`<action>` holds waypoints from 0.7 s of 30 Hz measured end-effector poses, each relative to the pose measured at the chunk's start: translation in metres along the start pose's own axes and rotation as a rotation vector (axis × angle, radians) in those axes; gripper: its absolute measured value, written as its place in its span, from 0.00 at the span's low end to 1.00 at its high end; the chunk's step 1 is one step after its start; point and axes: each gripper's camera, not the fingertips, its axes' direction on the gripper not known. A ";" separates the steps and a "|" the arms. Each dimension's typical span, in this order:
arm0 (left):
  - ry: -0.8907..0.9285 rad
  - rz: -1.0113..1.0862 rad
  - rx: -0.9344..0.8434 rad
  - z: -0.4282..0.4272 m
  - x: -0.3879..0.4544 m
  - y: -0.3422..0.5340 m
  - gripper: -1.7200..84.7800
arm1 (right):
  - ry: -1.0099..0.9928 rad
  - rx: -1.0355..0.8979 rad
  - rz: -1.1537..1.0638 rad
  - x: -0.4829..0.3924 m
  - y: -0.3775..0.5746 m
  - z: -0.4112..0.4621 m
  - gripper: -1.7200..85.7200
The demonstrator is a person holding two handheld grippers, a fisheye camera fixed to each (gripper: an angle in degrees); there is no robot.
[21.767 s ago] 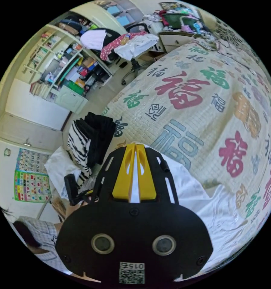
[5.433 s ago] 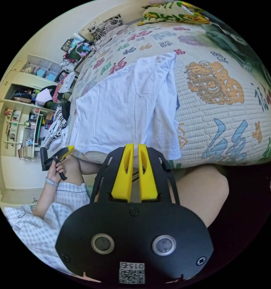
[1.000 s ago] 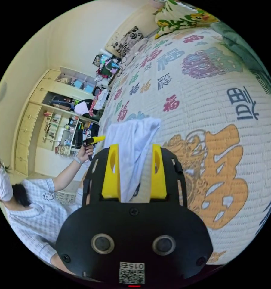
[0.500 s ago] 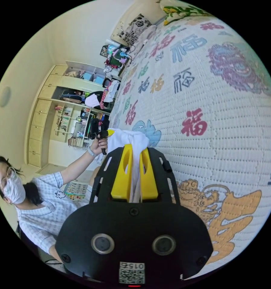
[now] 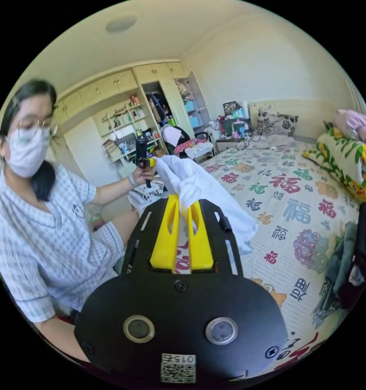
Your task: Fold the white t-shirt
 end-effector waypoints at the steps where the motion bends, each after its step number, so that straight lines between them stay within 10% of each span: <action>1: -0.001 -0.004 -0.023 -0.002 0.013 0.018 0.03 | 0.002 -0.013 -0.014 -0.008 0.006 0.003 0.05; 12: 0.151 -0.380 -0.198 0.020 0.065 0.193 0.03 | -0.223 -0.394 0.264 -0.088 0.148 0.095 0.05; 21: 0.182 -0.524 -0.077 0.012 -0.033 0.146 0.03 | -0.282 -0.228 0.451 -0.031 0.117 0.086 0.04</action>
